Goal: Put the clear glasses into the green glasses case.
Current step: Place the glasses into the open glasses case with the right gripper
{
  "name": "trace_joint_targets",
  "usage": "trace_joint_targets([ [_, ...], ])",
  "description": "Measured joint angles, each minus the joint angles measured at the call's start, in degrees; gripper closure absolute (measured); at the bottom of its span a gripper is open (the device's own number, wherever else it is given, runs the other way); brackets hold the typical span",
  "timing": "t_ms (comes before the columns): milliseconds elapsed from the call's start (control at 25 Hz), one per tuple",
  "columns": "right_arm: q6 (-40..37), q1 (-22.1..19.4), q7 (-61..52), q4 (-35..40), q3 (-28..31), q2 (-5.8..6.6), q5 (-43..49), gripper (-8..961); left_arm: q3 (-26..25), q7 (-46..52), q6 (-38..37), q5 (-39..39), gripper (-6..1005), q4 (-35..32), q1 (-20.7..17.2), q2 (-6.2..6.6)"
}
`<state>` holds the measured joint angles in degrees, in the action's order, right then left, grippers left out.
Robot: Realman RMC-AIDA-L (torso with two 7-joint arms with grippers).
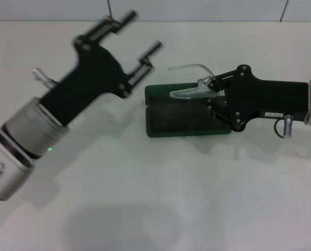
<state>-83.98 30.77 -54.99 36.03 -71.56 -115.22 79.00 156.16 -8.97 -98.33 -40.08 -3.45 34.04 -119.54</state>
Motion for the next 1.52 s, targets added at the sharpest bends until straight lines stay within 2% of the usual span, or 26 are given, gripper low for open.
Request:
trace_joint_targets([
  [160,0.67,-0.02,0.55,-0.2,-0.15,0.0,0.05,842,-6.31,1.78,-0.87,-0.75,454,-0.35,-2.03,0.04],
  [280,2.33,-0.02,0.58,0.1,-0.79,-0.41,1.07,842,-10.52,7.41,-0.9,-0.92,454,-0.64,-3.12,-0.03],
  [440,5.59,0.03,0.43,1.03,-3.13,-0.75,1.71,843,-16.13,23.22,-0.26,-1.05,454,0.09,-3.54,0.33],
  [560,11.16,-0.32,0.25,2.56,-7.19,-0.75,1.67,843,-20.79,38.74,2.7,-1.11,454,2.1,-3.23,1.49],
  [640,14.27,-0.64,0.24,3.37,-9.52,-0.81,1.53,843,-21.66,42.14,3.8,-1.14,454,2.75,-2.9,1.86],
  [680,16.53,-0.91,0.24,4.02,-11.17,-0.89,1.39,843,-22.95,50.58,8.2,-1.15,454,4.58,-1.87,2.98],
  [840,25.16,-1.7,0.07,7.05,-19.28,-0.97,-0.19,843,-22.88,54.33,12.63,-1.14,454,5.0,-1.21,3.71],
  [1200,41.5,-4.71,0.35,13.31,-33.32,-0.97,-4.86,843,-22.77,55.4,17.23,-0.71,454,5.05,0.11,3.85],
  [1520,51.14,-5.41,0.49,15.17,-39.34,-0.96,-8.67,844,-22.6,55.61,20.02,0.51,453,5.1,1.53,4.02],
])
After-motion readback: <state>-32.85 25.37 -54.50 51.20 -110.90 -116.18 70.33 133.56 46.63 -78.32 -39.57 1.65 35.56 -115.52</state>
